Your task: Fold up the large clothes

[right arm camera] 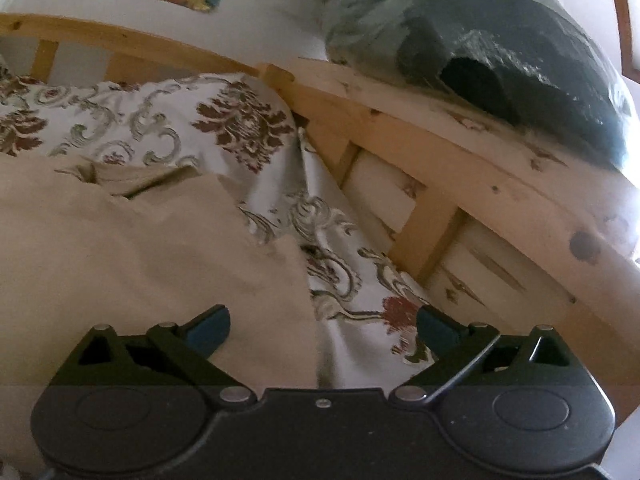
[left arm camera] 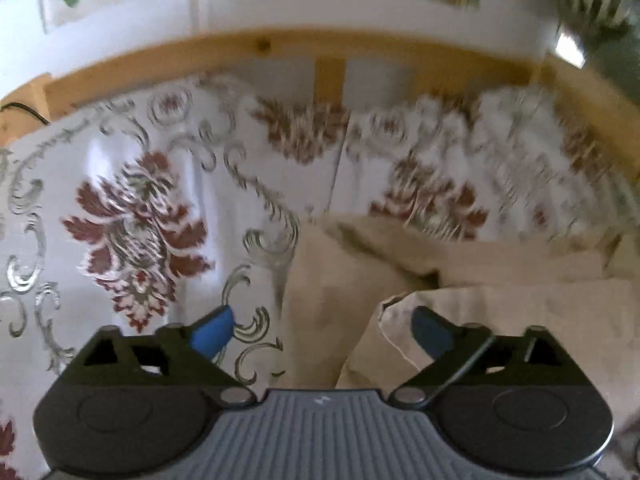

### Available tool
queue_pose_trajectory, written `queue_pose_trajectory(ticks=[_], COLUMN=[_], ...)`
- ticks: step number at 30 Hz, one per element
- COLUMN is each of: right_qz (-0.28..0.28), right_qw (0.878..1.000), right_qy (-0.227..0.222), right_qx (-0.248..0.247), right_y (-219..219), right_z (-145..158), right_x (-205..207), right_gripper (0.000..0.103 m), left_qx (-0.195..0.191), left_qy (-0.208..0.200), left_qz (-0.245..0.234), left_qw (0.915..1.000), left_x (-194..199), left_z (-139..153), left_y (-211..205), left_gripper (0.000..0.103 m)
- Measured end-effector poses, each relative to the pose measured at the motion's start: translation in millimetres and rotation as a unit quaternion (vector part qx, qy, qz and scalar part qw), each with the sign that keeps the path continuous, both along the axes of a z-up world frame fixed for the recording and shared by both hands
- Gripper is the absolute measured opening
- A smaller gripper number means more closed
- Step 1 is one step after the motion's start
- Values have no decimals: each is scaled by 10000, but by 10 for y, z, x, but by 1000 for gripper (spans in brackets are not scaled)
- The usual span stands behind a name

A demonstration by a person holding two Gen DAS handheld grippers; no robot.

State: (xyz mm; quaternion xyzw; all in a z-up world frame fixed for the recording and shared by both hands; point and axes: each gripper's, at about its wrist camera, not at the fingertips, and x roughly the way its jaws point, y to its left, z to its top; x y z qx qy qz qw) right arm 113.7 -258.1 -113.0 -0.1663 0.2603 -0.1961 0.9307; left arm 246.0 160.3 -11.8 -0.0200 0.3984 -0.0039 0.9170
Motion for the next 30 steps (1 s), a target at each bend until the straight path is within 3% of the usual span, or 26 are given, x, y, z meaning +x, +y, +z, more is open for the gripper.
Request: queue_pose_trajectory(ticks=[3, 6, 8, 11, 13, 15, 18, 21, 26, 30], right_qz=[86, 185, 311, 466, 539, 579, 601, 554, 429, 388], right_qw=[9998, 9989, 9981, 9977, 9976, 9975, 9976, 9979, 9973, 9971], right_qy=[-163, -430, -509, -469, -416, -374, -285, -163, 25, 87], right_qx=[42, 95, 145, 142, 146, 173, 212, 302, 592, 648], right_y=[16, 68, 103, 165, 192, 217, 234, 221, 160, 148], right_z=[92, 174, 201, 197, 184, 168, 133, 74, -16, -52], right_x=[-25, -104, -133, -139, -126, -115, -105, -77, -29, -22], right_gripper=[100, 102, 102, 102, 102, 102, 102, 102, 102, 102], left_qx=[-2, 357, 819, 1766, 2072, 1811, 1253, 1196, 981, 117], left_qy=[-396, -454, -412, -321, -392, -389, -280, -96, 39, -150], left_qz=[-214, -590, -855, -1122, -1090, -769, 174, 987, 1529, 1836], left_qw=[9990, 9966, 9921, 9773, 9714, 9797, 9916, 9879, 9834, 9828], left_x=[-338, -654, -819, -946, -938, -852, -674, -530, -467, -639], left_z=[63, -87, -277, -588, -684, -652, -574, -600, -550, -470], left_y=[19, -96, -246, -507, -600, -549, -297, -9, 376, 553], left_gripper=[103, 103, 103, 103, 103, 103, 103, 103, 102, 102])
